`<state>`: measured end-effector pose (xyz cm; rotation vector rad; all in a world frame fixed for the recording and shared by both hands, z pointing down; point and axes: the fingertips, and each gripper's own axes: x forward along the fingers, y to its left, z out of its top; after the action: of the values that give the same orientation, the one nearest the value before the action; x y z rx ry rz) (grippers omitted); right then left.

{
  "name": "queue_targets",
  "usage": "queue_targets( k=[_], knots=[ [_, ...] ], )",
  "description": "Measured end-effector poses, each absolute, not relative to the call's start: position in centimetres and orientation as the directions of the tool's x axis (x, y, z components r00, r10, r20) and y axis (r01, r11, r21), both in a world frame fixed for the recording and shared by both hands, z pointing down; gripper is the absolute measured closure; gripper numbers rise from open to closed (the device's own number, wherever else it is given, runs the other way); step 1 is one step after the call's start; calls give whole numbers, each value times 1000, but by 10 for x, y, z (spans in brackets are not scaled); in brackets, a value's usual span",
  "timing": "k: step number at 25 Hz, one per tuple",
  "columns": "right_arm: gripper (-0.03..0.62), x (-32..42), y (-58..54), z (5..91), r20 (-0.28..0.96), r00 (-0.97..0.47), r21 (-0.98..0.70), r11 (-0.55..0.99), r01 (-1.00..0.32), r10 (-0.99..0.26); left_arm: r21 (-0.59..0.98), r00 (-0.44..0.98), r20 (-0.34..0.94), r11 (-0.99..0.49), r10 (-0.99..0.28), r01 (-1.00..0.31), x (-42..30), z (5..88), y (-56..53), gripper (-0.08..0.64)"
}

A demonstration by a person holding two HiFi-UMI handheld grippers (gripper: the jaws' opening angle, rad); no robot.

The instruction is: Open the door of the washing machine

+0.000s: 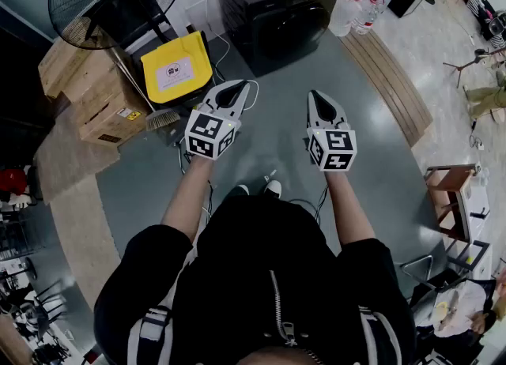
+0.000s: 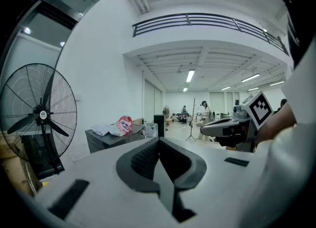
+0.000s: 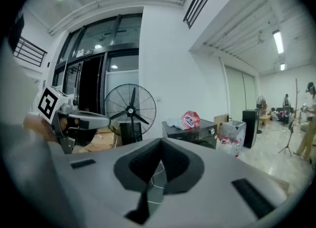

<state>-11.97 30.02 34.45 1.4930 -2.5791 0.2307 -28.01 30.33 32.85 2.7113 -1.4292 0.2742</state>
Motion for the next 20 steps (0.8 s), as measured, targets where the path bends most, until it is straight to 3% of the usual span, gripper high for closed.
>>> queue_targets(
  k=[20],
  knots=[
    [589, -92, 279, 348, 162, -524, -88, 517, -852, -836, 0, 528, 203, -539, -825, -842, -244, 357, 275, 555]
  ],
)
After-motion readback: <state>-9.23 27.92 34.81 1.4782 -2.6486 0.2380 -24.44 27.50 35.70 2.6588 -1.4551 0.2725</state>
